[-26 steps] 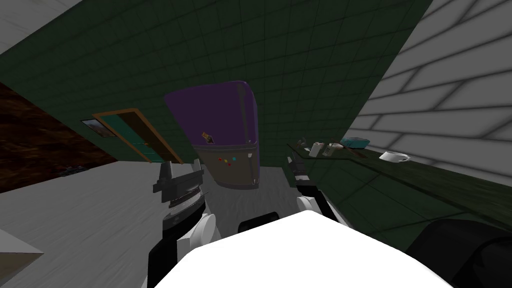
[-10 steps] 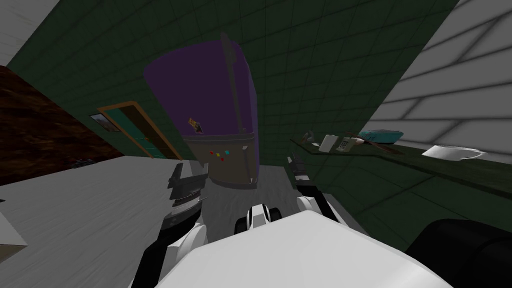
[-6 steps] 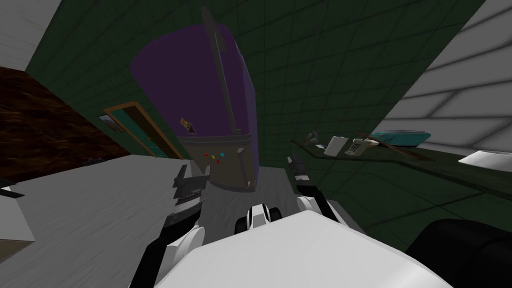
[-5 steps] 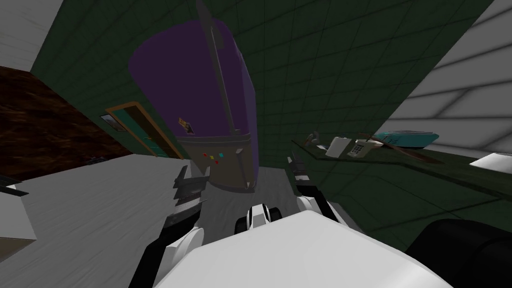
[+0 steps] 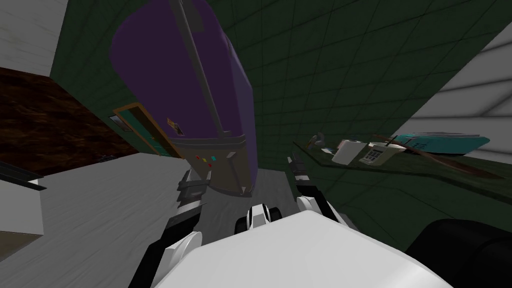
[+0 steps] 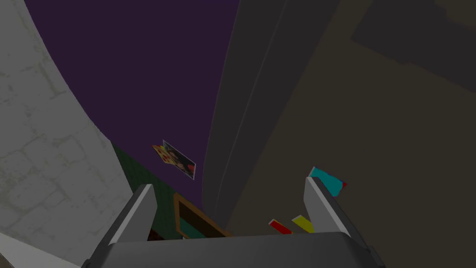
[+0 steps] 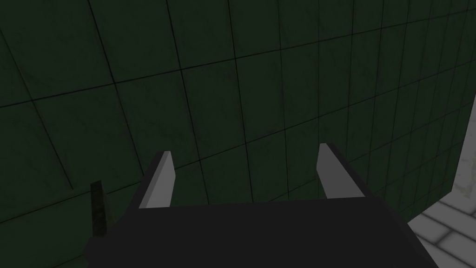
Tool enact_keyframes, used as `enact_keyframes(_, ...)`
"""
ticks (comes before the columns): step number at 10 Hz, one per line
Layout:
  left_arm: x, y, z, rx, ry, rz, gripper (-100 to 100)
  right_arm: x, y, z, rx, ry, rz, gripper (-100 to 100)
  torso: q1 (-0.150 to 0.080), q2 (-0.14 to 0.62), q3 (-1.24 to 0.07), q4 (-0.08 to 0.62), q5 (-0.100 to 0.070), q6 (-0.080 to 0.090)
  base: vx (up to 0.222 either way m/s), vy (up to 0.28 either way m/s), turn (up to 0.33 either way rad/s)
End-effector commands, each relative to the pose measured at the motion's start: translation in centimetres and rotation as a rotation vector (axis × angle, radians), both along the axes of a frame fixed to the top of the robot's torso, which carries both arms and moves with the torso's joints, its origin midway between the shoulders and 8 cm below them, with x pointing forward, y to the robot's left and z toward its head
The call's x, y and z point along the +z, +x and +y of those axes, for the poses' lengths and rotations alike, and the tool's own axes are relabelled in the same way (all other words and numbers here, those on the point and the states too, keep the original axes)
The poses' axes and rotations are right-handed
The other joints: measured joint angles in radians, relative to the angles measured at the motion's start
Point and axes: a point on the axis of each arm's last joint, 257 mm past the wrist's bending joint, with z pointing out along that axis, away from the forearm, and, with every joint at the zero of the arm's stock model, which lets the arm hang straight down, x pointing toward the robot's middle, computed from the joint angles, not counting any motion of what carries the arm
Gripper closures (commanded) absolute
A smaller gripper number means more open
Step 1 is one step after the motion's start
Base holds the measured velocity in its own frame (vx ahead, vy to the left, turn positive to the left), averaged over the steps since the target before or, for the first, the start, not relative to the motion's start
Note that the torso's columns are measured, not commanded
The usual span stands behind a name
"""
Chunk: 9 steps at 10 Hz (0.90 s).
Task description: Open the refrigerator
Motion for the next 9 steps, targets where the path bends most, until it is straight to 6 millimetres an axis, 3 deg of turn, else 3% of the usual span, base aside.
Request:
enact_keyframes(1,-2.2,0.3,0.9,-0.011,-0.068,0.065,-100,0.0,0.0,0.0,0.000,0.000,0.000,0,-0.002,-0.002,-0.001,0.000,0.000,0.000,0.118,-0.147,0.073)
enact_keyframes(9,-9.9,-0.1,3.1,-0.003,-0.388,0.232,-100,0.0,0.0,0.0,0.000,0.000,0.000,0,-0.002,-0.001,0.000,0.000,0.000,0.000,0.113,-0.180,0.074)
